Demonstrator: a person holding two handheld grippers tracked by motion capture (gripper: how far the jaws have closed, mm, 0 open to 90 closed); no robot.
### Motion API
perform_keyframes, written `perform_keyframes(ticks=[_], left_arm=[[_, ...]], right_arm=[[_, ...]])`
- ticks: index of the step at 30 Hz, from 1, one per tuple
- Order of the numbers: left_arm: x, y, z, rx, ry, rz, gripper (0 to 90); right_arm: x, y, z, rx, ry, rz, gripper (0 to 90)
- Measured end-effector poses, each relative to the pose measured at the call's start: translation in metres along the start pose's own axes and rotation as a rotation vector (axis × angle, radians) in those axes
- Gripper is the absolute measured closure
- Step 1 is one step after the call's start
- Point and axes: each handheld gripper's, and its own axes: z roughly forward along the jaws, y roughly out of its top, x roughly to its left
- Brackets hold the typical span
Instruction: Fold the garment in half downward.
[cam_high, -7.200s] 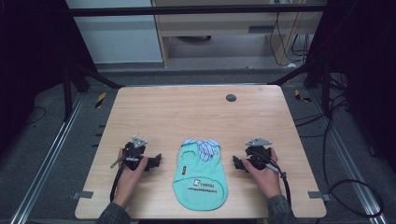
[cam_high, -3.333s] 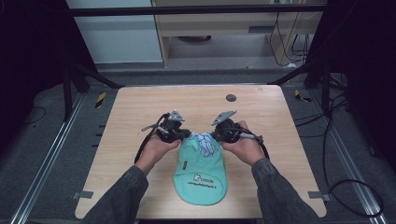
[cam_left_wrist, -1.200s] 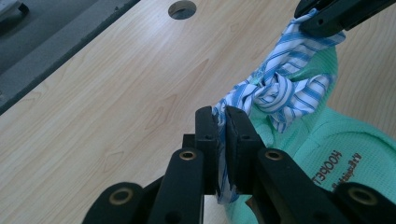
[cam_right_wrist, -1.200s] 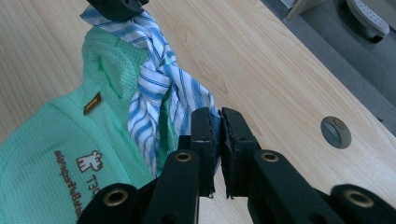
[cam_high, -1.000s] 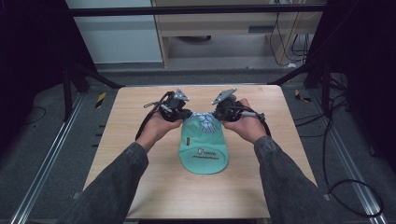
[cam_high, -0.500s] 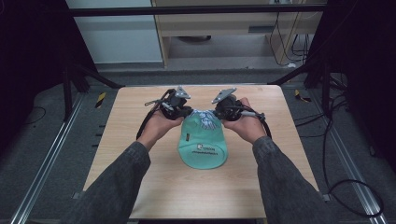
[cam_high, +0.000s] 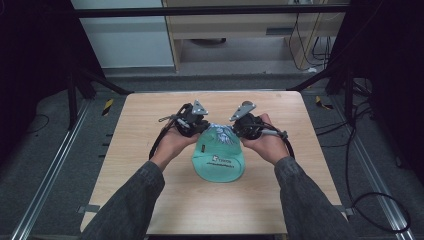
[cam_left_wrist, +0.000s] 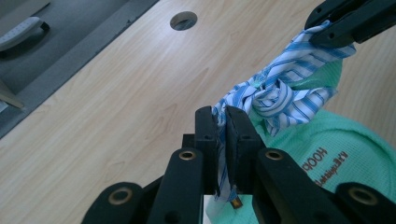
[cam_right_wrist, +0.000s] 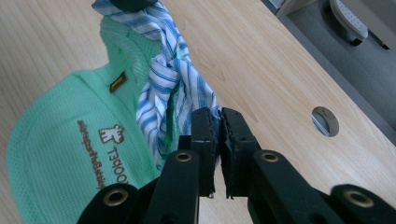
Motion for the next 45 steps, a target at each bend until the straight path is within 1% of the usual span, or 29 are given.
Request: perform_keyframes(ticks=[5, 9, 14, 19, 22, 26, 29, 31, 35, 39, 42, 45], left_arm=[[-0.007, -0.007, 0.000, 0.000, 0.000, 0.014, 84.0], [-0.012, -0.012, 0.000, 0.004, -0.003, 0.023, 84.0], [-0.017, -0.019, -0.002, -0.007, -0.011, 0.023, 84.0], [-0.023, -0.024, -0.005, -0.005, -0.022, 0.028, 84.1], [-0.027, -0.030, -0.006, -0.012, -0.025, 0.025, 84.1], [-0.031, -0.039, -0.006, -0.005, -0.041, 0.019, 84.1], [-0.034, -0.042, -0.007, -0.006, -0.041, 0.019, 84.1], [-0.036, -0.044, -0.007, -0.004, -0.040, 0.020, 84.1], [-0.041, -0.050, -0.008, -0.006, -0.046, 0.026, 84.1], [-0.047, -0.058, -0.009, -0.013, -0.048, 0.026, 83.8], [-0.052, -0.065, -0.008, -0.004, -0.063, 0.029, 83.8], [-0.057, -0.070, -0.008, 0.000, -0.069, 0.035, 83.8]], right_arm=[[0.010, -0.008, 0.000, -0.002, 0.000, -0.015, 84.3], [0.014, -0.012, 0.001, -0.006, 0.006, -0.019, 84.3], [0.019, -0.019, 0.001, -0.011, 0.019, -0.027, 84.3], [0.025, -0.024, 0.000, -0.013, 0.026, -0.032, 84.2], [0.029, -0.027, -0.002, -0.018, 0.026, -0.042, 84.2], [0.035, -0.033, -0.001, -0.025, 0.035, -0.040, 84.1], [0.040, -0.036, 0.000, -0.023, 0.044, -0.050, 84.1], [0.043, -0.037, 0.000, -0.023, 0.042, -0.057, 84.1], [0.046, -0.042, 0.001, -0.022, 0.049, -0.060, 83.8], [0.054, -0.049, 0.002, -0.023, 0.058, -0.061, 83.6], [0.060, -0.056, 0.003, -0.024, 0.065, -0.062, 83.6], [0.065, -0.062, 0.005, -0.020, 0.072, -0.067, 83.5]])
